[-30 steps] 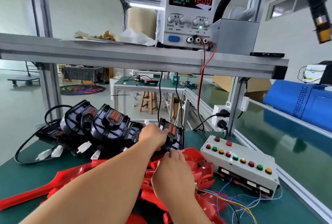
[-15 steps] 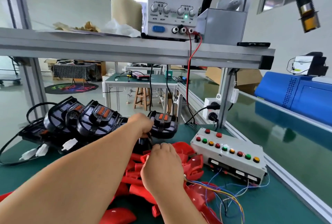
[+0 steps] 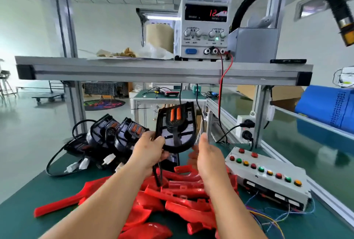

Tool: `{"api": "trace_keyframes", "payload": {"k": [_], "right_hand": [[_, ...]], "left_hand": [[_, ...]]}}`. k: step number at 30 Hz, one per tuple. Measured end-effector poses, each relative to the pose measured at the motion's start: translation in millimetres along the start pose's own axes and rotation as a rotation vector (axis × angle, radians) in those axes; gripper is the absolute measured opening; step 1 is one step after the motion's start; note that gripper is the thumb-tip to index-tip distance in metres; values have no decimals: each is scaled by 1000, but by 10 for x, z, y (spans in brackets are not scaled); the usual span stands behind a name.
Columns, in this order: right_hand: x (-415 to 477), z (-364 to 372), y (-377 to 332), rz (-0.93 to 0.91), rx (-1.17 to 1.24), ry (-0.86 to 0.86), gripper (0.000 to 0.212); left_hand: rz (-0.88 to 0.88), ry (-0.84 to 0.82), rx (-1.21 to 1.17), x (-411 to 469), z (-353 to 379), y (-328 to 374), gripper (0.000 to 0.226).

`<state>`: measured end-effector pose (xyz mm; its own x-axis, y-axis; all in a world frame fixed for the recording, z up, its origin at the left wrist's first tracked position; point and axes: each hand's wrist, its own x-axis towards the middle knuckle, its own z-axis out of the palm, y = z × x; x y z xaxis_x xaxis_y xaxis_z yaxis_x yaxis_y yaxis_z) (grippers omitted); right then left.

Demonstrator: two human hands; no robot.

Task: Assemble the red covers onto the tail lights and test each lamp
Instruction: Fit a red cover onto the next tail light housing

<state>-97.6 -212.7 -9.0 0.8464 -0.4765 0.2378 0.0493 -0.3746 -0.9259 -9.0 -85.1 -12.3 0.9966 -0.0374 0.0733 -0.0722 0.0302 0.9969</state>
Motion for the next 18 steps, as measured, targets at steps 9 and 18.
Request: {"api": "trace_keyframes", "payload": {"k": [9, 18], "right_hand": [[-81, 268, 50, 250, 575, 46, 42], [65, -147, 64, 269, 1158, -17, 36]], "left_hand": [[6, -183, -49, -428, -359, 5, 16], [9, -11, -386, 153, -1282, 432, 25]]}}
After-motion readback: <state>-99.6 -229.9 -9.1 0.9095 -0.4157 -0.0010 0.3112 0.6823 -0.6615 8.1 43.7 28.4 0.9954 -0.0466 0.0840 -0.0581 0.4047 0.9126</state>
